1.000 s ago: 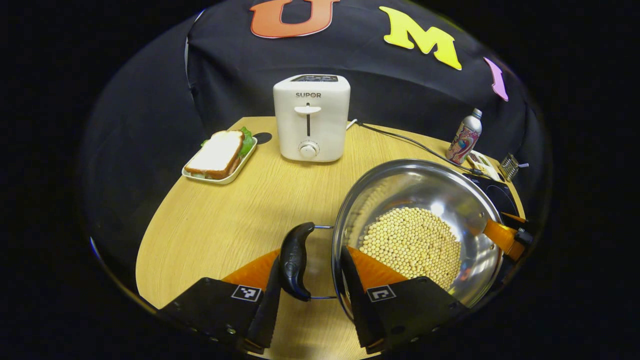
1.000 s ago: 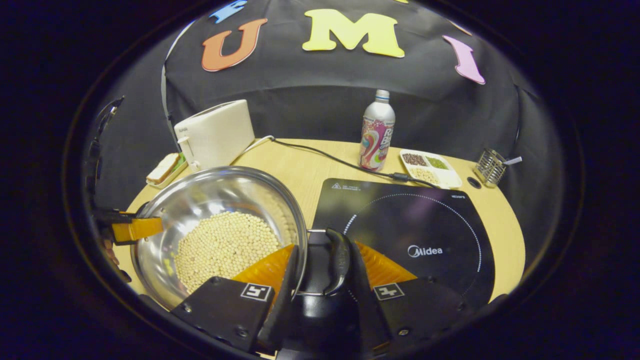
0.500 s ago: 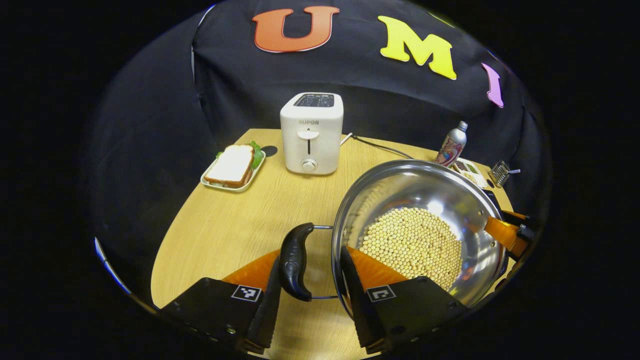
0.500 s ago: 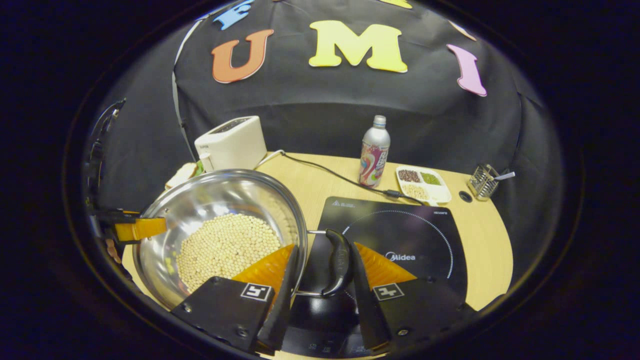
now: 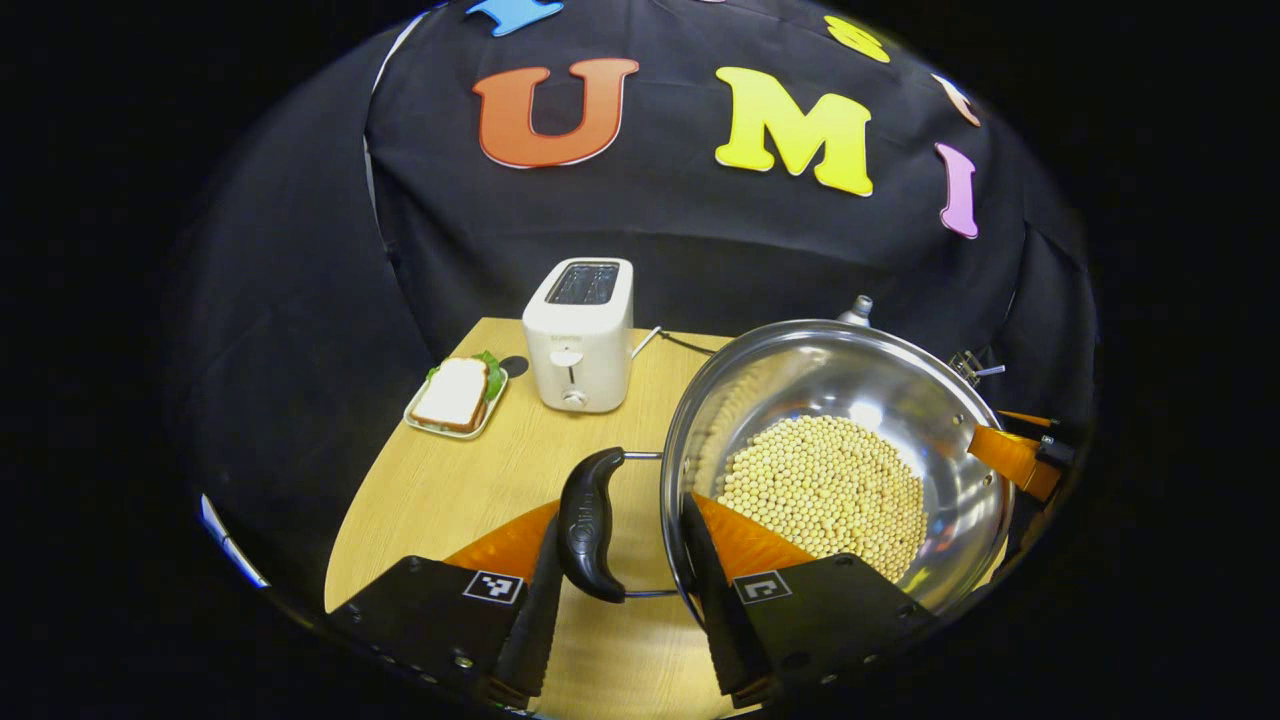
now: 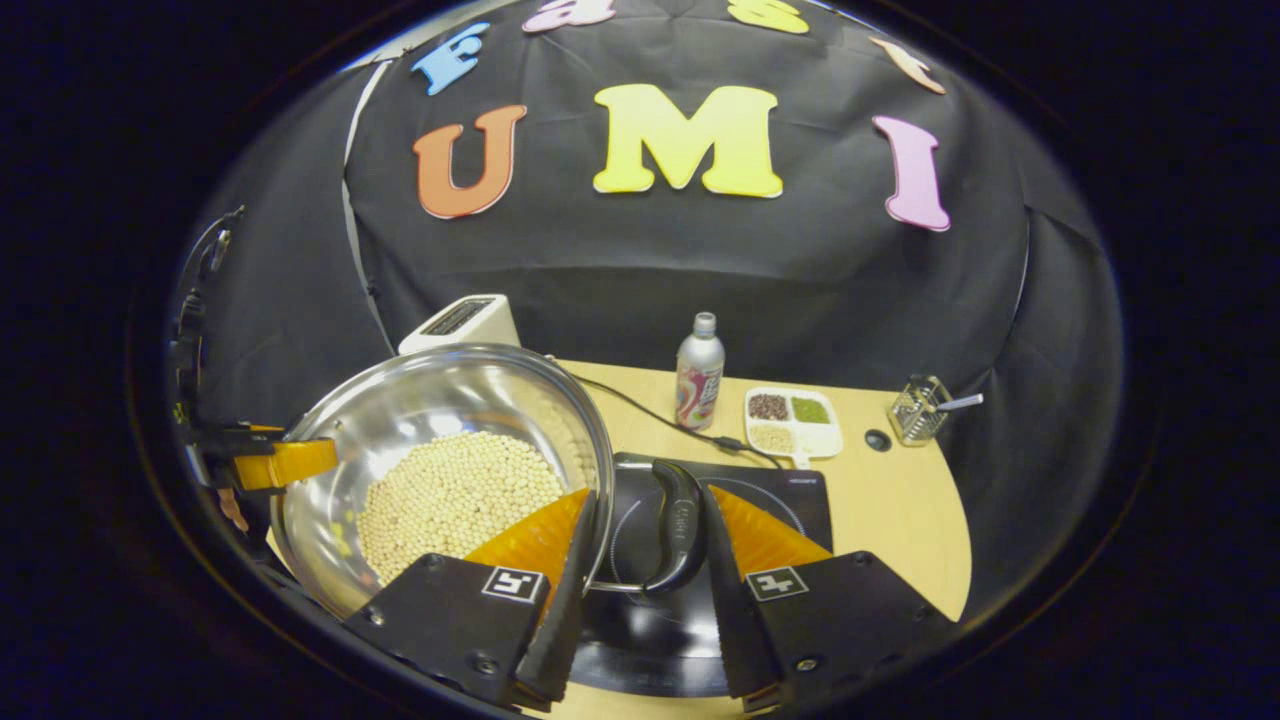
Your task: First push the handle of the pot to place it horizontally, then grasp the pot with both hands and set it on the induction cooktop.
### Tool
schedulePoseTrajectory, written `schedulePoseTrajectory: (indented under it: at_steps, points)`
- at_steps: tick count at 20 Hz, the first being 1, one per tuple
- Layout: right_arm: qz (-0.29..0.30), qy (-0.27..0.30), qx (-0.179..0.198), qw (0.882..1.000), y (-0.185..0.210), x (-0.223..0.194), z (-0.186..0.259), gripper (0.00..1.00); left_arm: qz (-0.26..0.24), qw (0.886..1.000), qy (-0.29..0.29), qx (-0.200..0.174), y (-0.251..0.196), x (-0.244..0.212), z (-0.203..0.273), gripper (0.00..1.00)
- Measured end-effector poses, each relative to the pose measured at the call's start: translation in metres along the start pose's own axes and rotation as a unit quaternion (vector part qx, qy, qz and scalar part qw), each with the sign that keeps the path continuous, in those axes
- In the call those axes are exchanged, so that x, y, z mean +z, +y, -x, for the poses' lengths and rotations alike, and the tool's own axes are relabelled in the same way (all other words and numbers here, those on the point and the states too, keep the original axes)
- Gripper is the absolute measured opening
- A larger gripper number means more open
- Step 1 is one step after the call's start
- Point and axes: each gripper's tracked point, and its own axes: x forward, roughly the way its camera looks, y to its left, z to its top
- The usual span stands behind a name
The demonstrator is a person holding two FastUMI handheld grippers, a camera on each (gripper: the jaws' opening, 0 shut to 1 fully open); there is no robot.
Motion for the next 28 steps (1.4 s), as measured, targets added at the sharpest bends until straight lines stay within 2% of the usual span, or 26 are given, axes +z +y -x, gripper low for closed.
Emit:
schedulePoseTrajectory:
  at_steps: [7, 8, 13, 15, 18, 19, 20, 28]
  points:
    - [-0.001, -0.018, -0.025, 1.0, -0.072, 0.031, 0.035, 0.58, -0.012, 0.999, -0.018, -0.028, -0.073, 0.033, 0.014, 0.61]
    - [-0.002, -0.019, -0.027, 0.999, -0.083, 0.032, 0.037, 0.6, -0.015, 0.999, -0.022, -0.031, -0.083, 0.035, 0.015, 0.61]
    - [-0.015, -0.017, -0.041, 0.999, -0.134, 0.028, 0.046, 0.58, -0.017, 0.998, -0.03, -0.052, -0.136, 0.048, 0.008, 0.61]
    - [-0.018, -0.016, -0.051, 0.998, -0.149, 0.026, 0.043, 0.6, -0.018, 0.998, -0.023, -0.062, -0.155, 0.044, -0.002, 0.61]
    - [-0.028, -0.014, -0.057, 0.998, -0.169, 0.014, 0.033, 0.58, -0.024, 0.997, -0.009, -0.068, -0.168, 0.035, -0.021, 0.61]
    - [-0.033, -0.01, -0.055, 0.998, -0.173, 0.009, 0.028, 0.6, -0.026, 0.997, -0.008, -0.068, -0.172, 0.034, -0.026, 0.51]
    - [-0.039, -0.005, -0.052, 0.998, -0.176, 0.003, 0.022, 0.58, -0.031, 0.997, -0.007, -0.067, -0.176, 0.032, -0.031, 0.61]
    - [-0.058, 0.021, -0.057, 0.996, -0.196, -0.031, -0.02, 0.6, -0.045, 0.997, 0.008, -0.064, -0.194, 0.01, -0.071, 0.61]
